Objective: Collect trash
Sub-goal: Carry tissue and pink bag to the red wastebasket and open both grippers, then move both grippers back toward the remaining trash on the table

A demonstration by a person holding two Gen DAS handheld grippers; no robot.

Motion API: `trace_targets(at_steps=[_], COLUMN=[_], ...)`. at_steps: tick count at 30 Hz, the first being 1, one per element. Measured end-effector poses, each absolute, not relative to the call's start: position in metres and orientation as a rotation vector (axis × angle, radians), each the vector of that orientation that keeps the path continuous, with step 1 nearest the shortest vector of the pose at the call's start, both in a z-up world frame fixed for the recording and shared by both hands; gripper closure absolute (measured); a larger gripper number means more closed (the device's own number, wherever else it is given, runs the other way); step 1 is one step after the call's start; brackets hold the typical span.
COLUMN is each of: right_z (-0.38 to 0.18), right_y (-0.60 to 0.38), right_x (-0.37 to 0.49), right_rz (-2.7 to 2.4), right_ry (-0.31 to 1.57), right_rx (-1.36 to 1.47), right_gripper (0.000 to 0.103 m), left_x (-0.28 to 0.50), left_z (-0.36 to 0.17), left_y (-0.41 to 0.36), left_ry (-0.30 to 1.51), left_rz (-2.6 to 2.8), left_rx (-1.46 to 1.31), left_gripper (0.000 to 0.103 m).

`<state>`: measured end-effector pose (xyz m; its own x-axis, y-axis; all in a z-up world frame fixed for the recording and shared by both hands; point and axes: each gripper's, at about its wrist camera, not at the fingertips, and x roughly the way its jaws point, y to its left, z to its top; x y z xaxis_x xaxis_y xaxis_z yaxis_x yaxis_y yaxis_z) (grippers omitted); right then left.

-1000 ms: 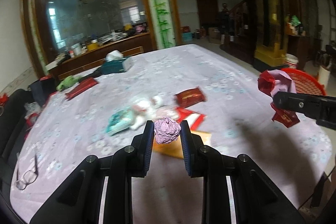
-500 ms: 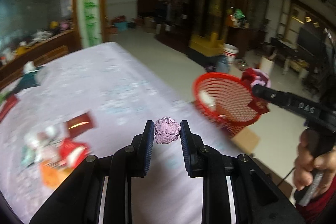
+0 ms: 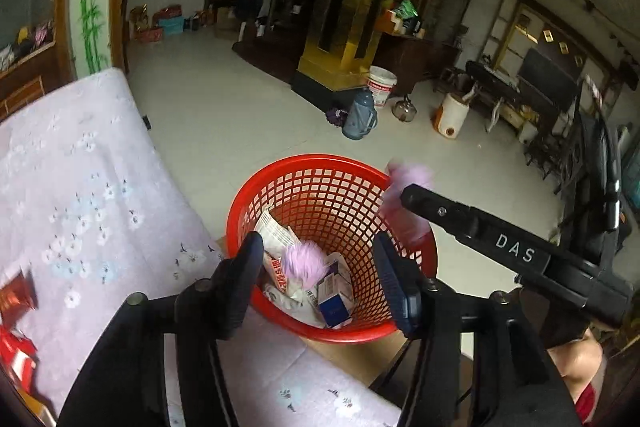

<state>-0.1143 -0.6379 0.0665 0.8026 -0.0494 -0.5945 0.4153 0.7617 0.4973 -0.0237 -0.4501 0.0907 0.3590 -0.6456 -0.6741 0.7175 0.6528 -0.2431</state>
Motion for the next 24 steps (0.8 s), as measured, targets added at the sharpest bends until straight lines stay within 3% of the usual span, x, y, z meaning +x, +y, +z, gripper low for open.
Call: trace_targets(at_steps=[7, 24], right_z=[0.076, 0.089], right_y=[-0.618, -0.448], right_x=[-0.131, -0.108], right_rz=[-0.228, 0.105], right_ry=[0.568, 0.692], right_rx=[0.622, 0.432], right_gripper=[0.056, 0.056], left_x=[-0.037, -0.063], left_z=[0.094, 0.114], left_y=[-0.405, -0.205], left_ry=[0.812, 0.702], left_rz=[-0.828, -0.543], left_rx=[0.122, 0.078], left_gripper=[0.047, 0.044])
